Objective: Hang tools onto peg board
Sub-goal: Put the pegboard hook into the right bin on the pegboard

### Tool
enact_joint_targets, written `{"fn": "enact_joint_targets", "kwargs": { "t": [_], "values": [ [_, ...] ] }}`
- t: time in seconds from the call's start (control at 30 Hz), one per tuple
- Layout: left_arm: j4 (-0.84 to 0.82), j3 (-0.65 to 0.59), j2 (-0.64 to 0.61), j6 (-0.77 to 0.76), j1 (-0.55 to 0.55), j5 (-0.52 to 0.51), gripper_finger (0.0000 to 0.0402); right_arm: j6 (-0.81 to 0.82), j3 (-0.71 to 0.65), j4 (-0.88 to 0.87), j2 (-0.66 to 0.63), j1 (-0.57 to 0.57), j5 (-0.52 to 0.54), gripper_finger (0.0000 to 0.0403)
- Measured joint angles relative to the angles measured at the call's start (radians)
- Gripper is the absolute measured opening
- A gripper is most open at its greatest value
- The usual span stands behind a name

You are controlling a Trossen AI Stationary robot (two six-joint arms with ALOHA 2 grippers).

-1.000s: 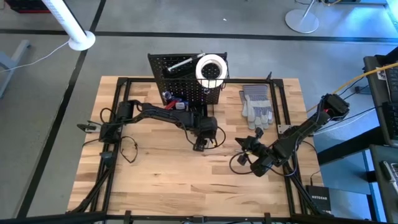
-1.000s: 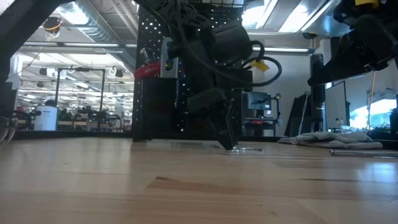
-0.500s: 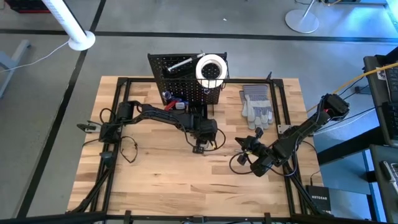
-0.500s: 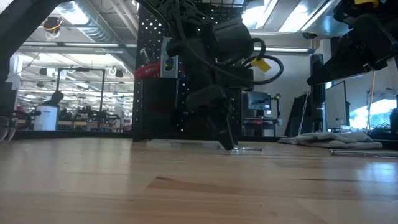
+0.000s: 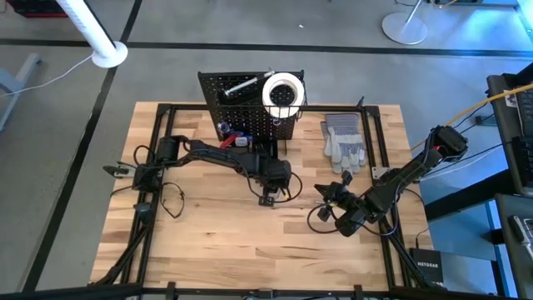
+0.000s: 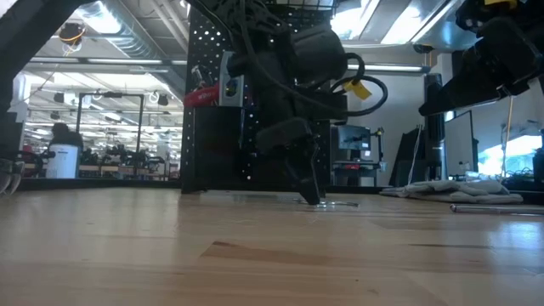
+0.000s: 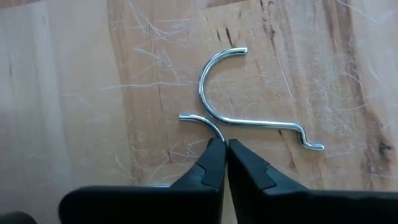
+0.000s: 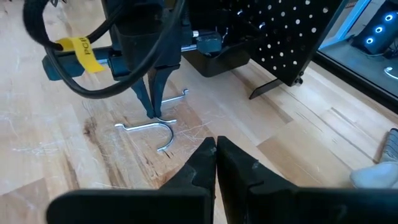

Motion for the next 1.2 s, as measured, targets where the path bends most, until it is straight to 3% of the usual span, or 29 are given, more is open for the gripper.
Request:
{"fn": "enact_joint_targets", "kwargs": {
  "t": [0.63, 0.83, 1.03, 1.2],
  "values": [
    [-0.069, -0.006, -0.113, -0.131, -0.098, -0.034, 0.0000, 0.008, 0.000, 0.044, 0.005, -0.001, -0.139, 0.0021],
    [-0.081, -0.005, -0.128, -0.143, -0.120, -0.045, 0.0000, -0.034, 0.000, 0.111, 0.094, -0.016, -0.137, 0.0083],
    [-0.081, -0.003, -0.131, -0.147, -0.127, -0.045, 0.0000, -0.275, -0.001, 0.350, 0.263, -0.075, -0.176, 0.0156],
    [-0.079, -0.003, -0.131, -0.147, -0.126, -0.046, 0.0000, -0.478, -0.001, 0.567, 0.382, -0.136, -0.260, 0.0183]
  ]
}}
